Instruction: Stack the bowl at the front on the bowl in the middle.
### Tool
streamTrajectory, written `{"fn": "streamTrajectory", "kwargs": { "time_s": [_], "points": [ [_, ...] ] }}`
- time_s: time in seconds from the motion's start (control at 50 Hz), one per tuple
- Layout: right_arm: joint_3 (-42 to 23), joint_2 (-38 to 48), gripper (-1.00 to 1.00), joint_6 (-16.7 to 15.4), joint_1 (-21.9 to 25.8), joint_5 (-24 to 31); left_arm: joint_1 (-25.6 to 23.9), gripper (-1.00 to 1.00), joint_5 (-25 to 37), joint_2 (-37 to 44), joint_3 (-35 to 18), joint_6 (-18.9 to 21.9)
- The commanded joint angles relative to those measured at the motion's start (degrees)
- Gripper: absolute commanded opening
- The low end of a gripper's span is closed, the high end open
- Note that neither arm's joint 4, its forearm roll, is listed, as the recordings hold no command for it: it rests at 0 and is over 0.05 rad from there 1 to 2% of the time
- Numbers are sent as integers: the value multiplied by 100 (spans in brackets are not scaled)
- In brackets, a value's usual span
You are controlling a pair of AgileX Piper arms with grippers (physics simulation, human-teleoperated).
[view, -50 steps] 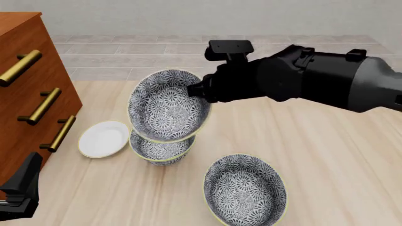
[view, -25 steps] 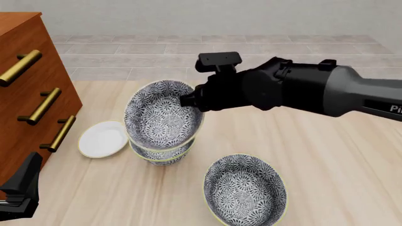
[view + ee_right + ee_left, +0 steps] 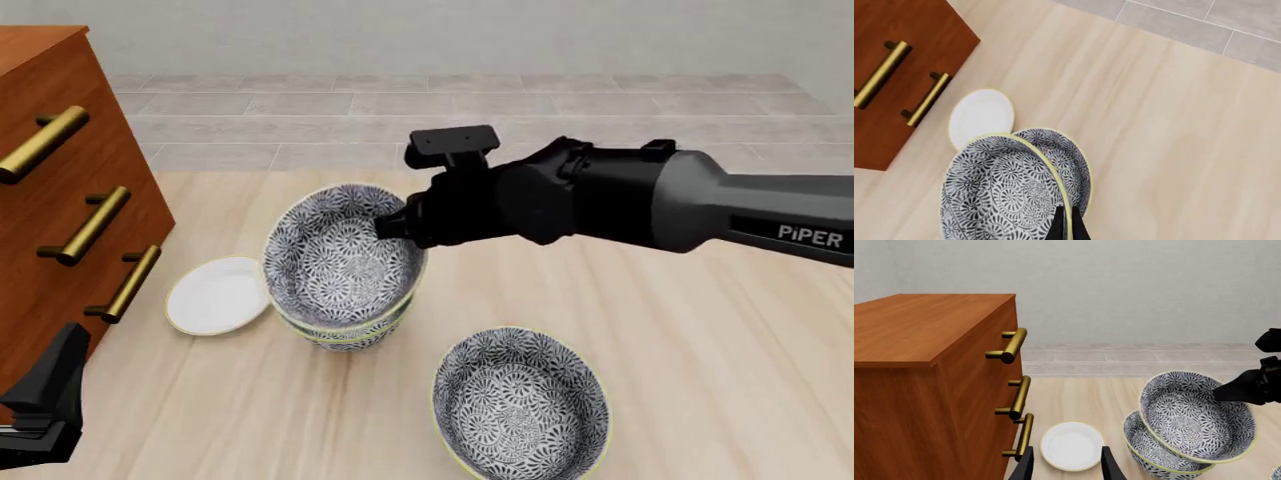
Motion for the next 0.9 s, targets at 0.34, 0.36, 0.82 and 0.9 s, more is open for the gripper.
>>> {"fn": "streamTrajectory", "kwargs": {
  "time_s": [0.34,0.36,0.82,0.9],
  "points": [
    [-70,252,-100,-29,-5,-121,-1,100,-1,-1,0,0],
    [-70,272,-100,-49,-17,-131,0,100,0,0,0,0],
    [-140,281,100,-232,-85,-69,1,100,0,0,0,0],
    [-130,273,100,-243,-87,-80,1,100,0,0,0,0]
  ]
}}
